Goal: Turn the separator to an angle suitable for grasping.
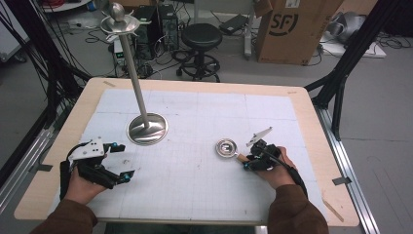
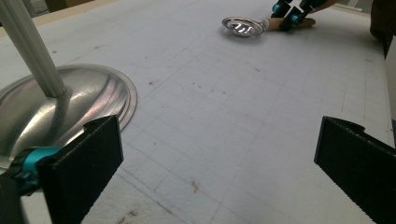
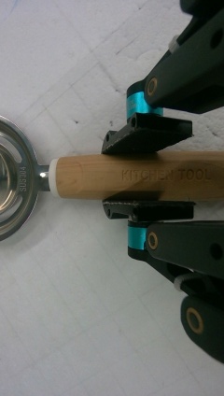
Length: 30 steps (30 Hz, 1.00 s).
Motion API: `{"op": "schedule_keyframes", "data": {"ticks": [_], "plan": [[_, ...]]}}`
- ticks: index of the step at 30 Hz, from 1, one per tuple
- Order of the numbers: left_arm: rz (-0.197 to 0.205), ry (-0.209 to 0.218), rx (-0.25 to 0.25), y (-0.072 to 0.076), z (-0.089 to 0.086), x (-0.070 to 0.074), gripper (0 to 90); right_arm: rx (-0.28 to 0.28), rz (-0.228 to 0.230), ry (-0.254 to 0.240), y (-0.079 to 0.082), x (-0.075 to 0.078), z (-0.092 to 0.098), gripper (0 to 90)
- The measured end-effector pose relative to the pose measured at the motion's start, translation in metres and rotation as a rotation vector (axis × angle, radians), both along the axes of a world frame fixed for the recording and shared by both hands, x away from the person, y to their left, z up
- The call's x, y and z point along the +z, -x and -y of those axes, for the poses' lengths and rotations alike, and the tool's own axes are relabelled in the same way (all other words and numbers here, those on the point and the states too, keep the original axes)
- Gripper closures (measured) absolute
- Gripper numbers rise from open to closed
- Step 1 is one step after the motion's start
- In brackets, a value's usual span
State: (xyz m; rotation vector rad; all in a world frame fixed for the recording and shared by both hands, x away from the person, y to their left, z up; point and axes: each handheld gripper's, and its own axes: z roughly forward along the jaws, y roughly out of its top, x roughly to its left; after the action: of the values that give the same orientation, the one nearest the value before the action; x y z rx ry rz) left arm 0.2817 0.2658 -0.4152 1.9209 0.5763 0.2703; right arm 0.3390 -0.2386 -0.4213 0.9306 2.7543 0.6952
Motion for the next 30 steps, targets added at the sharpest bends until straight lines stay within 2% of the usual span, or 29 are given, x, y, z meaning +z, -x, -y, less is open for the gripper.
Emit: {"op": "schedule_keyframes", "data": {"ticks": [9, 24, 30], "plan": [[0.000, -0.001, 0.000, 0.000, 0.000, 0.000, 1.7, 0.078, -0.001, 0.003, 0.002, 0.003, -0.026, 67.0], [0.001, 0.002, -0.002, 0.000, -0.001, 0.000, 1.7, 0.263, -0.012, -0.010, 0.007, 0.003, -0.094, 67.0], [0.002, 0.003, -0.002, 0.000, -0.001, 0.001, 1.7, 0.299, -0.014, -0.008, 0.008, 0.003, -0.110, 67.0]]}}
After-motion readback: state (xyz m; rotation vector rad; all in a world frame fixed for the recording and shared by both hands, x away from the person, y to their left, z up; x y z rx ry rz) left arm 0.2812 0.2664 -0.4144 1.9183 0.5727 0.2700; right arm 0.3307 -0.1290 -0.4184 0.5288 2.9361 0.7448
